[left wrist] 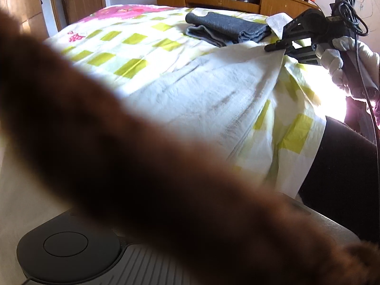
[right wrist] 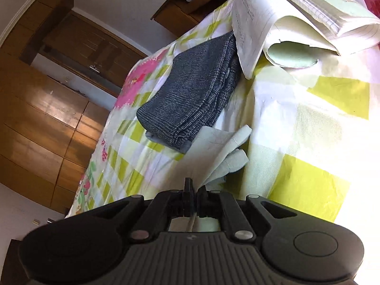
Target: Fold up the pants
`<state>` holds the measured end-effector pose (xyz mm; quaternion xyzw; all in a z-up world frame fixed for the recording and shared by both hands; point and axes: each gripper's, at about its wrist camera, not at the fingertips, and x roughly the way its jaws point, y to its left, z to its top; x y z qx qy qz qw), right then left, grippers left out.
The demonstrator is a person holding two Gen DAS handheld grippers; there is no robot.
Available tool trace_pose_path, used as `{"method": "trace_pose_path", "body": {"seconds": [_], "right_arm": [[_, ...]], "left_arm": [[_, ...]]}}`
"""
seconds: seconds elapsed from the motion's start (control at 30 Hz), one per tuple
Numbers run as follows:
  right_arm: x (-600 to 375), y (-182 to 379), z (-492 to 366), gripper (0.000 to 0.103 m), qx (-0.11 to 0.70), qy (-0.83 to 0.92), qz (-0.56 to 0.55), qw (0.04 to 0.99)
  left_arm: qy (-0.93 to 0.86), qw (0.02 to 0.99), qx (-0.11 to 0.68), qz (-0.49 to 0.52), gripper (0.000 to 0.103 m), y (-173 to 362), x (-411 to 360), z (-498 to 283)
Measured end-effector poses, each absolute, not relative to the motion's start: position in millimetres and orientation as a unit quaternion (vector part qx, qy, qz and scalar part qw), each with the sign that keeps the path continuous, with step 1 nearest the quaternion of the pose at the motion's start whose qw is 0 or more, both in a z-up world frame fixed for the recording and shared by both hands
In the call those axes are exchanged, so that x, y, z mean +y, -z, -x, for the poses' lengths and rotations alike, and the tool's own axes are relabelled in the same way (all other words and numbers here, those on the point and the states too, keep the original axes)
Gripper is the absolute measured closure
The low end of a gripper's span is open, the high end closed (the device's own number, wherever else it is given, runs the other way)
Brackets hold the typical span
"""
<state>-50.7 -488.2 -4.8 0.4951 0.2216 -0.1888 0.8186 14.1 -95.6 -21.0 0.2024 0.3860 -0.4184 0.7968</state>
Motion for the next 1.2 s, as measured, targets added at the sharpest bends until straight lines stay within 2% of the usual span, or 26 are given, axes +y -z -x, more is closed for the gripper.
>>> {"method": "trace_pose_path", "body": {"seconds": [0.23,0.4,0.53,0.73,0.87,1.0,1.2], "right_arm": [[-477,-30,59,0.082,0.193,0.182,-0.47,0.842],[-441,-70,38,0.082,0.193,0.131,-0.409,0.882],[-381,-107,7,0.082,0.2,0.062,-0.327,0.922],[-236,-137,-52,0.082,0.226,-0.088,-0.186,0.952],[-111,-127,-72,0.082,0.257,-0.208,-0.068,0.941],[8,-80,-56,0.082,0.271,-0.307,0.105,0.906],[65,-20,-39,0.082,0.308,-0.325,0.205,0.871]], "left_arm": [[0.431,0.801,0.372,-0.184,0.06,7,-80,-6],[0.401,0.825,0.362,-0.168,0.059,-1,-56,-13],[0.36,0.846,0.357,-0.168,0.059,-8,-19,-21],[0.258,0.88,0.362,-0.168,0.058,-20,68,-35],[0.186,0.899,0.366,-0.154,0.058,-21,130,-33],[0.142,0.911,0.371,-0.11,0.058,-17,181,-22],[0.135,0.917,0.371,-0.054,0.057,2,211,-7]]}}
